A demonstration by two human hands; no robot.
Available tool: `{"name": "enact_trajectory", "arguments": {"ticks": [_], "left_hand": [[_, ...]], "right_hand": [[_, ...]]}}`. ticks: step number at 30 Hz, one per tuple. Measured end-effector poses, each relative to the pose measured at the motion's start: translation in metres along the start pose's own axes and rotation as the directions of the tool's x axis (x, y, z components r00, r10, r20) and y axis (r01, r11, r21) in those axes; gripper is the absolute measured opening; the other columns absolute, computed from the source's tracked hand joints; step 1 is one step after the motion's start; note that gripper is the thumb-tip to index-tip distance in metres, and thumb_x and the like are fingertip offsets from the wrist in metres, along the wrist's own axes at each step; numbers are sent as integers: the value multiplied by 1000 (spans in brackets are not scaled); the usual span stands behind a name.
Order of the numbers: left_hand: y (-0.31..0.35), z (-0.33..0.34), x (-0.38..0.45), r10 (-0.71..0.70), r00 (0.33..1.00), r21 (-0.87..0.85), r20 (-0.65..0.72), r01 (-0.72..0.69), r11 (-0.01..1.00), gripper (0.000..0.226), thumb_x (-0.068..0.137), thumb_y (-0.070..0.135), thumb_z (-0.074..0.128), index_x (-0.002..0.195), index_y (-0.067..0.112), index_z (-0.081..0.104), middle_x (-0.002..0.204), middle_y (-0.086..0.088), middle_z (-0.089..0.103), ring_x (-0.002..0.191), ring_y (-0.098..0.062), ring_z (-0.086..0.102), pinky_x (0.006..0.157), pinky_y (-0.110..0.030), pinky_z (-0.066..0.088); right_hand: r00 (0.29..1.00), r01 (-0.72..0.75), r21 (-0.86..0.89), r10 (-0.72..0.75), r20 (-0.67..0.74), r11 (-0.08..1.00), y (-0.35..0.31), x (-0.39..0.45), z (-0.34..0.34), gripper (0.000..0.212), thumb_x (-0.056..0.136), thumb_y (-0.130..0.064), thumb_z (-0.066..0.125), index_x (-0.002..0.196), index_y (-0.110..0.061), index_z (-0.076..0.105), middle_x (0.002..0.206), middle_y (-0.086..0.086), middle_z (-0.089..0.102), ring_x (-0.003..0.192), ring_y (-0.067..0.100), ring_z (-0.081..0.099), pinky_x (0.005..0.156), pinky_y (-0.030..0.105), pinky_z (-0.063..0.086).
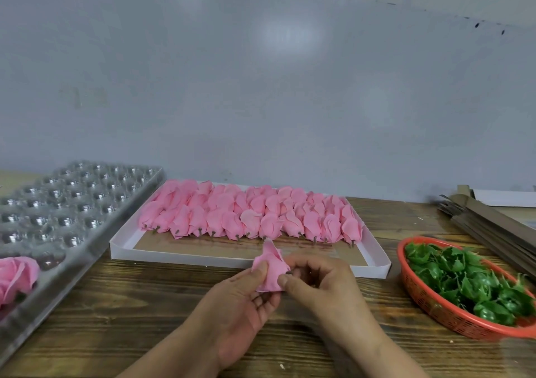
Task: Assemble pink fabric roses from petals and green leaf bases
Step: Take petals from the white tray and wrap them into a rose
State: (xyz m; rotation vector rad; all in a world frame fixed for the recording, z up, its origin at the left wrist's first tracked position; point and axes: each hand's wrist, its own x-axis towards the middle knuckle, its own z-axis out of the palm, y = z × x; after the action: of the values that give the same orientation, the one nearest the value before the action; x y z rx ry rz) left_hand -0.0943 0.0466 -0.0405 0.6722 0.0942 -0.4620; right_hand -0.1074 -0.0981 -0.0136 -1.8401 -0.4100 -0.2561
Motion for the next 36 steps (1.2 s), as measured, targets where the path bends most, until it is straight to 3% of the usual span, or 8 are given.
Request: {"name": "enact_trajectory", "arguments": {"ticks": [10,15,20,22,24,27,32,36], "left_hand": [[-1,4,-2,-16,1000,65,-8,17,998,38,76,11,62,106,-11,65,105,-29,68,82,-28,73,64,-31,60],[-5,10,-5,-105,994,71,20,103,992,54,83,39,57,118,-3,62,114,-22,67,101,-27,69,84,-38,56],[-20,26,-18,-310,944,100,108,300,949,92,48,46,89,124,1,60,121,-19,65,112,-30,64,92,-42,52],[-23,34,-26,-358,923,60,142,353,934,101,34,39,94,122,0,61,121,-21,65,116,-31,60,95,-43,48],[-24,42,-26,-347,927,79,144,338,938,69,54,44,83,104,-3,71,107,-20,71,105,-24,65,88,-37,50],[-27,39,-13,-149,987,-203,51,157,967,48,100,39,39,71,10,64,51,-1,67,47,-5,65,45,-17,49],[-19,35,-23,-156,986,-226,64,167,960,41,77,39,62,76,1,75,84,-11,72,74,-23,72,76,-38,53],[-14,31,-23,-146,989,-241,17,146,960,35,75,33,64,57,3,60,75,-12,64,72,-26,69,85,-39,48]], "right_hand": [[993,98,-323,-115,-34,941,-1,-2,1,22,67,-12,69,83,-27,73,77,-10,68,67,7,58,61,19,45],[979,-4,-336,-66,-194,942,-1,2,-3,25,65,-3,67,68,-28,67,63,-10,63,57,4,53,54,15,41],[984,127,-689,-179,-4,713,-6,-1,-6,8,71,-23,60,73,-16,64,74,-5,58,72,15,52,63,36,45],[982,122,-665,-188,-28,737,-6,0,-7,8,74,-23,63,73,-16,66,75,-3,59,72,15,52,66,38,44],[983,111,-612,-178,-49,783,-8,0,-6,1,75,-20,67,75,-20,68,75,-5,60,72,11,52,67,34,44],[986,128,-517,-163,-24,847,-8,-2,5,4,77,-25,68,76,-21,69,76,-5,61,72,7,55,67,28,45],[989,86,-385,-126,-80,919,-11,-8,28,21,66,-26,61,86,-26,70,76,-7,64,77,8,58,64,16,44],[989,28,-165,-51,-138,986,-12,-10,34,35,63,-4,67,86,-29,62,79,-10,66,62,5,57,58,16,46]]}}
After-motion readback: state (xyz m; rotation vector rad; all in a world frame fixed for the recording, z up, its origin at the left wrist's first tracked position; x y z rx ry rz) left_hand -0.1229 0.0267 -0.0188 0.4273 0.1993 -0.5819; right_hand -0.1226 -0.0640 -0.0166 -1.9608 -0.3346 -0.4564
